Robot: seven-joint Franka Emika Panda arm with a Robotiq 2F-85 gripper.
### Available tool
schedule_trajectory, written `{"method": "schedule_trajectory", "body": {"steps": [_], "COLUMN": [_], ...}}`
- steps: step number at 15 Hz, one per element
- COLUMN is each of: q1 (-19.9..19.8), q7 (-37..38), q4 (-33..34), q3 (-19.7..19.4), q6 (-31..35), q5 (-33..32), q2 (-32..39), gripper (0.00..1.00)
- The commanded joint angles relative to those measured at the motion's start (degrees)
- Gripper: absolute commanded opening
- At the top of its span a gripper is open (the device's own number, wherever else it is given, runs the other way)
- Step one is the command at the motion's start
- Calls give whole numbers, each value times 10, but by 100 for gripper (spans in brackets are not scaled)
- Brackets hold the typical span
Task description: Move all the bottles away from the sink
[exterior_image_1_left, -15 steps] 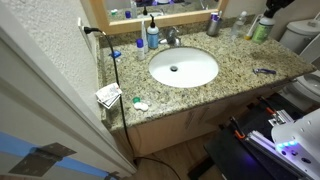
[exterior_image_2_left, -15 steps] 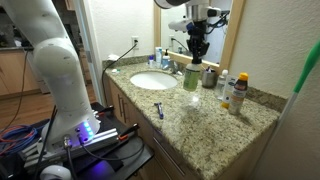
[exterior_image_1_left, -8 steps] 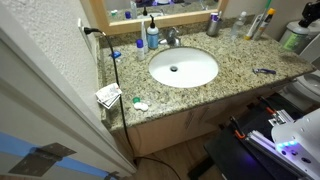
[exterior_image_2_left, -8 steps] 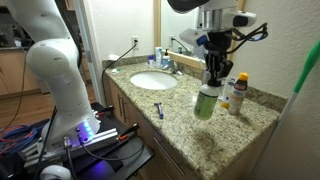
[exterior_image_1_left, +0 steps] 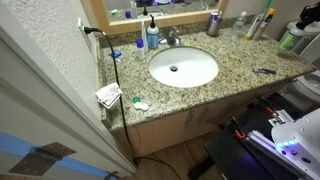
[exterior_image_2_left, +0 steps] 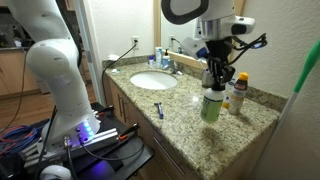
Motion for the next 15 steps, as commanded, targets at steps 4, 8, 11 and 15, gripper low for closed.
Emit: {"method": "schedule_trajectory", "body": {"steps": [4,8,11,15], "q1": [-15,-6,-9,-10], "q7": [-226,-292,-296,-295], "q4": [-8,-2,23,39], "q3": [-93,-115,-109,-108], "q6": [42,15,-45,-69], "q5": [157,159,107,70], "q2": [22,21,20,27], "gripper": [7,7,7,7]}}
